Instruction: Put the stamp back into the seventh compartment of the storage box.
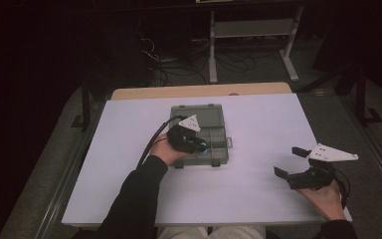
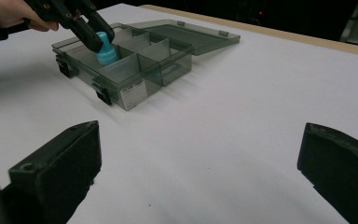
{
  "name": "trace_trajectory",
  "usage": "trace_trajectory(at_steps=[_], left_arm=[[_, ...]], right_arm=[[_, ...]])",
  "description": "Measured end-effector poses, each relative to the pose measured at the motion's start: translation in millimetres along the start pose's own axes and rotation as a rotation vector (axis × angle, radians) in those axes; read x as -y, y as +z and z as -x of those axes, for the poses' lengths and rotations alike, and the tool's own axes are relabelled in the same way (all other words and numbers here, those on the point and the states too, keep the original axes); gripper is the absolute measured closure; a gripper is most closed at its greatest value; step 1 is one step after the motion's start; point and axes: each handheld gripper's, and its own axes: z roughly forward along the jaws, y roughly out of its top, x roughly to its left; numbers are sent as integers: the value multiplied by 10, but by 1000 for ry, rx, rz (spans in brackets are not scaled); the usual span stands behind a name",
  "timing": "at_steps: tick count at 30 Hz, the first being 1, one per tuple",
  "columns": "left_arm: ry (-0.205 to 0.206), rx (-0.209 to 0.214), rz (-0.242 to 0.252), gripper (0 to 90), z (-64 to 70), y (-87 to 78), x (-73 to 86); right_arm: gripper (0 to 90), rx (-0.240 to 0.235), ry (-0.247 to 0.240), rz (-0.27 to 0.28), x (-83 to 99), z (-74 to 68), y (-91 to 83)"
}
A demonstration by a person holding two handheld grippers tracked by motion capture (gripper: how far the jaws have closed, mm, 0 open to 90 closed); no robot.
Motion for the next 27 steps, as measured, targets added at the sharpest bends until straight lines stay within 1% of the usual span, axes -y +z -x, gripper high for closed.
trace_trajectory(at_steps=[6, 15, 16, 18, 19, 20, 21, 22, 23, 26, 27], left_arm=[[1, 6, -25, 721, 0, 78, 6], [-10, 16, -40, 711, -16, 136, 25], [-11, 20, -40, 685, -20, 137, 25], [-17, 24, -42, 672, -19, 142, 25], [-19, 23, -43, 634, -19, 141, 26], [-25, 20, -41, 634, -17, 136, 25], [-27, 14, -38, 577, -18, 127, 24], [-32, 11, -31, 548, -19, 116, 23], [-34, 5, -24, 548, -21, 101, 20], [-43, -5, 0, 460, -26, 48, 12], [-51, -13, 3, 444, -21, 34, 10]], right_arm=[[0, -1, 0, 0, -1, -2, 0], [0, -2, 0, 3, -2, -1, 0], [0, -2, 0, 3, -3, -2, -1], [0, -1, 0, 2, -3, -2, 0], [0, -2, -1, 0, -2, -2, 2], [0, -2, -1, 0, -2, -2, 2], [0, -1, -1, 0, -2, -2, 3], [0, -1, -1, 1, -2, -2, 3], [0, -1, -1, 1, -2, -2, 3], [0, -2, 0, -1, 0, -3, 4], [0, -2, 0, -1, 1, -2, 4]])
